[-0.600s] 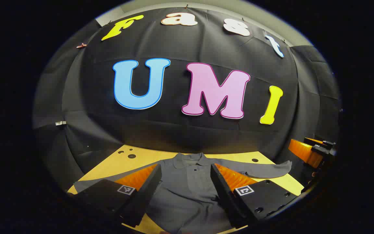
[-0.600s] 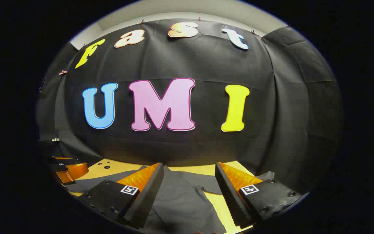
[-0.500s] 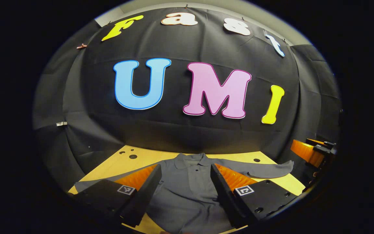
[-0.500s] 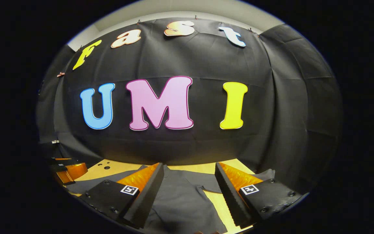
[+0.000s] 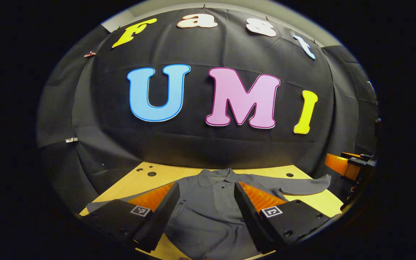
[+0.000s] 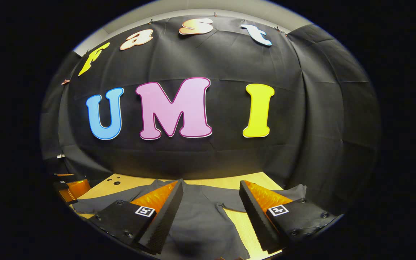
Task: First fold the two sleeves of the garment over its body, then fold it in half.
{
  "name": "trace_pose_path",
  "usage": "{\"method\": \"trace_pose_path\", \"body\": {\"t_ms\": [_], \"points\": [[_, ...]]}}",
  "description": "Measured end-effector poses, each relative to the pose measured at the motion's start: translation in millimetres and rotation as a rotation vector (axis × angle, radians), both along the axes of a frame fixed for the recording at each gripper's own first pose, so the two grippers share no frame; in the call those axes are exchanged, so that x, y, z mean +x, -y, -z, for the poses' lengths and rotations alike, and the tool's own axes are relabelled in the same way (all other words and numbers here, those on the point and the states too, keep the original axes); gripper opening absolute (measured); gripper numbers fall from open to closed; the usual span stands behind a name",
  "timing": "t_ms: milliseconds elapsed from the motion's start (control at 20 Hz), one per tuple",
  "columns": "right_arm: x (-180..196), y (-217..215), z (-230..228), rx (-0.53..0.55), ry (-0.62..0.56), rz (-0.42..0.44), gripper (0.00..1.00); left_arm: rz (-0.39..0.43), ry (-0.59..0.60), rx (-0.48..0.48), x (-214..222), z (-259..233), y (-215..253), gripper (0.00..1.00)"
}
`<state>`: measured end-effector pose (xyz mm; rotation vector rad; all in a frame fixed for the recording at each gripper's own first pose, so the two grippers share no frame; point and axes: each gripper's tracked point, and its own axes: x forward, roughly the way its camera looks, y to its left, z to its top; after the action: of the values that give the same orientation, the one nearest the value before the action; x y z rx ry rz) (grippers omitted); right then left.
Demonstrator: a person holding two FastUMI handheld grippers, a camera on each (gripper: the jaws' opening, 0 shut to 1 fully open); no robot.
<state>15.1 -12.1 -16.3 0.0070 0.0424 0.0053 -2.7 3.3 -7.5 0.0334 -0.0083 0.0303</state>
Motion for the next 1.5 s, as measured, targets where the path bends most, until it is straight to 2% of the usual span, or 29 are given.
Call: {"method": "trace_pose_path", "body": {"t_ms": [300, 700, 1000, 1300, 1500], "points": [[14.8, 14.7, 15.1, -0.001, -0.056, 0.020, 0.97, 0.005, -0.031, 0.014, -3.7, 15.3, 1.5, 0.96], [45.0, 79.3, 36.1, 0.010, -0.157, 0.146, 0.97, -0.006, -0.041, 0.047, 1.2, 13.0, -3.9, 0.95], [79.6, 149.1, 60.0, 0.030, -0.233, 0.261, 0.97, -0.061, -0.077, 0.028, 10.7, 23.2, -13.6, 0.96], [121.3, 211.2, 104.9, 0.081, -0.330, 0.372, 0.97, -0.123, -0.124, -0.004, 18.5, 32.9, -17.2, 0.96], [142.8, 261.6, 136.6, 0.089, -0.384, 0.469, 0.97, -0.147, -0.142, 0.012, 25.6, 32.5, -16.0, 0.96]]}}
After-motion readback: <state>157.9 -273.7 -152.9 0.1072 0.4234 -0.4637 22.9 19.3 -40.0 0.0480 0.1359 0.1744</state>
